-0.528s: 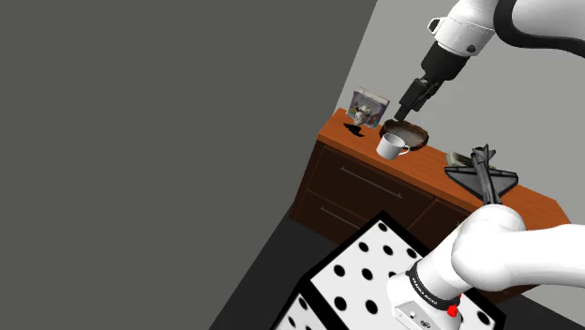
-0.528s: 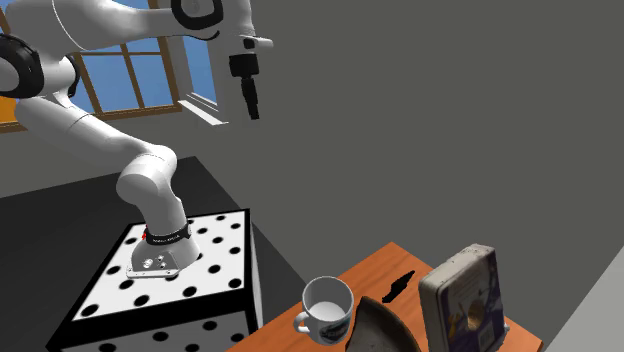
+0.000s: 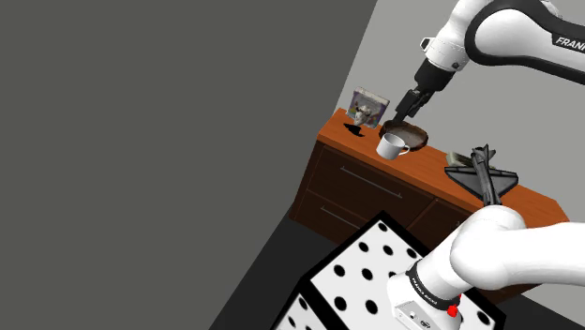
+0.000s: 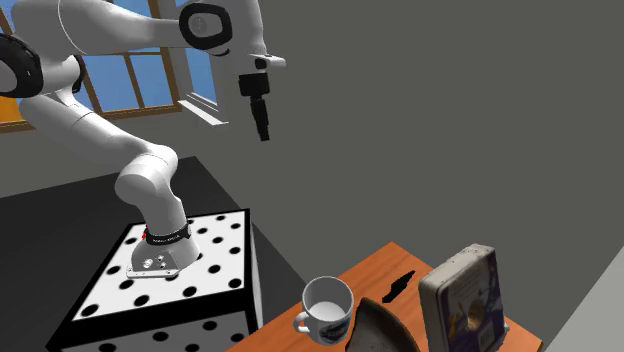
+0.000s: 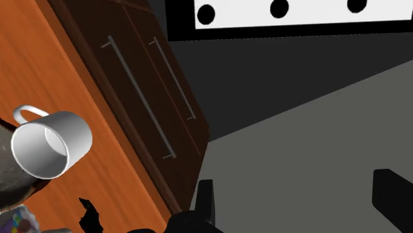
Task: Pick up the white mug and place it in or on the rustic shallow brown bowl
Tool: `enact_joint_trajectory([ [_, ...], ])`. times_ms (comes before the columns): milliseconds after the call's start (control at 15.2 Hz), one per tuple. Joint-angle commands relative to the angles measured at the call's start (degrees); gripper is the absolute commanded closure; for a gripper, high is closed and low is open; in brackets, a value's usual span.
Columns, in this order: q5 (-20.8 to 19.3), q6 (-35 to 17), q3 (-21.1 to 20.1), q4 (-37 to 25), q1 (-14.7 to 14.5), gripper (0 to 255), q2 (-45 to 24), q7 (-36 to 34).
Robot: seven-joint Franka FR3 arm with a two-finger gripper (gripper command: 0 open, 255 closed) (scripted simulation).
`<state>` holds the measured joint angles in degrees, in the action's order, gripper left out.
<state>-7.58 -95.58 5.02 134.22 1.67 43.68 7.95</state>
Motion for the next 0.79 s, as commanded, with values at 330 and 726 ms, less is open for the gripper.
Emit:
enact_joint_trajectory([
  [330, -3.6, -9.2, 7.9, 2.7, 2.3, 0, -6.1, 6.7],
  [726, -5.1, -17.2, 14.8, 2.1, 3.7, 0, -14.2, 12.6],
])
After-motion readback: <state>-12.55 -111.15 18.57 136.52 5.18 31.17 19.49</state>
